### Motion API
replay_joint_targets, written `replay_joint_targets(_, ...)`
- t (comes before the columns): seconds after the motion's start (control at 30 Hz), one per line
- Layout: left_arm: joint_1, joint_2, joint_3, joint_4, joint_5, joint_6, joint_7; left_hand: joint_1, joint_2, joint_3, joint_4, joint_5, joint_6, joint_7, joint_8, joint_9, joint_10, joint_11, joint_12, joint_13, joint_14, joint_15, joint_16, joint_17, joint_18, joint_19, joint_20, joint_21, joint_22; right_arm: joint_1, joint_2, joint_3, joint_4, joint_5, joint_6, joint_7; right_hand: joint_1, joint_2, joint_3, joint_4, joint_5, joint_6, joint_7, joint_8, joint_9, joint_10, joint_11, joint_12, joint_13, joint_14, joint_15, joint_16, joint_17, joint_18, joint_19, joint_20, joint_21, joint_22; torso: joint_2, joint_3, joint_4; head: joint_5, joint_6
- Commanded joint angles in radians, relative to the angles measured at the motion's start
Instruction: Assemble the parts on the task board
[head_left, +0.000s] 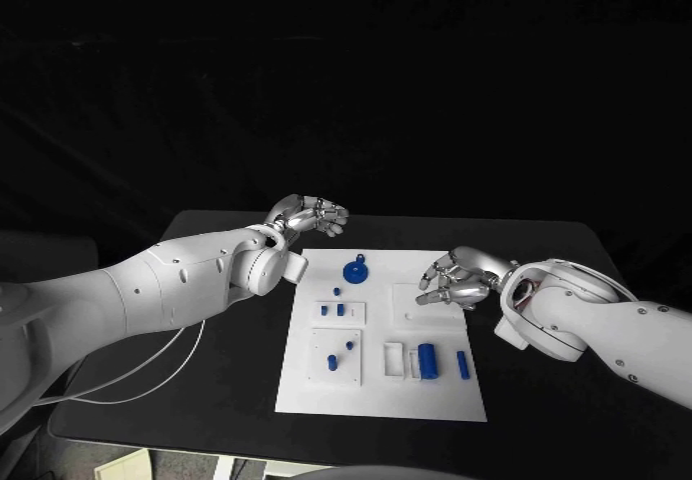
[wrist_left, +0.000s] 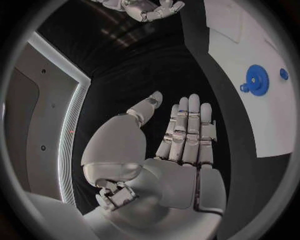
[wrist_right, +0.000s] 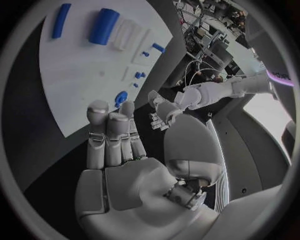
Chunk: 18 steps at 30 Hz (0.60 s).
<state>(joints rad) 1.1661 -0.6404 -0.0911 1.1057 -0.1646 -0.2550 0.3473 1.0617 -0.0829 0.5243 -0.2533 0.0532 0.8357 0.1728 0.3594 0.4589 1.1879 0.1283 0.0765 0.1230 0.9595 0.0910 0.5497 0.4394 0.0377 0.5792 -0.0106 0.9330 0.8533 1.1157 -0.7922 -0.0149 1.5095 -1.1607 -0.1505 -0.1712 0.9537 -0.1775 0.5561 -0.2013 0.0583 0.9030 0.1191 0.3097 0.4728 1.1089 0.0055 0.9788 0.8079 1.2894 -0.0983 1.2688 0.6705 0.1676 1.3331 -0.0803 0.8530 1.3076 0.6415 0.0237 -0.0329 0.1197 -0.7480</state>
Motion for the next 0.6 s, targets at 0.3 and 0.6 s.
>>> replay_joint_targets(0.3, -0.023, -0.012, 0.0, 0.029, 0.013, 0.037, 0.009, -0.035, 0.013, -0.009, 0.02, 0.035, -0.014, 0.0, 0.004, -0.007, -0.01, 0.004, -0.005, -0.004, 0.003, 0.006, -0.019, 0.011, 0.018, -0.009, 0.007, -0.009, 0.002, -0.017, -0.016, -0.05, -0.02, 0.037, 0.202, -0.196, -0.093, 0.016, 0.04, 0.094, -0.004, 0.006, 0.002, -0.004, 0.023, -0.036, 0.002, 0.212, 0.2, -0.012, -0.004, 0.069, 0.091, 0.094, 0.003, -0.01, 0.052, 0.024, -0.048, 0.0056, -0.0099, -0.051, -0.033)
replay_joint_targets(0.6, -0.04, -0.018, 0.0, 0.039, 0.013, 0.049, 0.003, -0.059, 0.003, -0.016, 0.03, 0.008, -0.019, 0.001, 0.007, -0.014, -0.021, 0.008, -0.007, -0.008, -0.013, 0.014, -0.044, 0.019, 0.014, -0.031, 0.015, -0.017, 0.005, -0.044, 0.006, -0.083, -0.04, 0.092, 0.204, -0.264, -0.133, 0.022, 0.05, 0.122, -0.001, 0.013, -0.001, -0.002, 0.036, -0.033, 0.0, 0.226, 0.226, -0.013, -0.006, 0.075, 0.112, 0.094, 0.0, -0.011, 0.072, 0.023, -0.082, 0.0057, -0.0149, -0.063, -0.055)
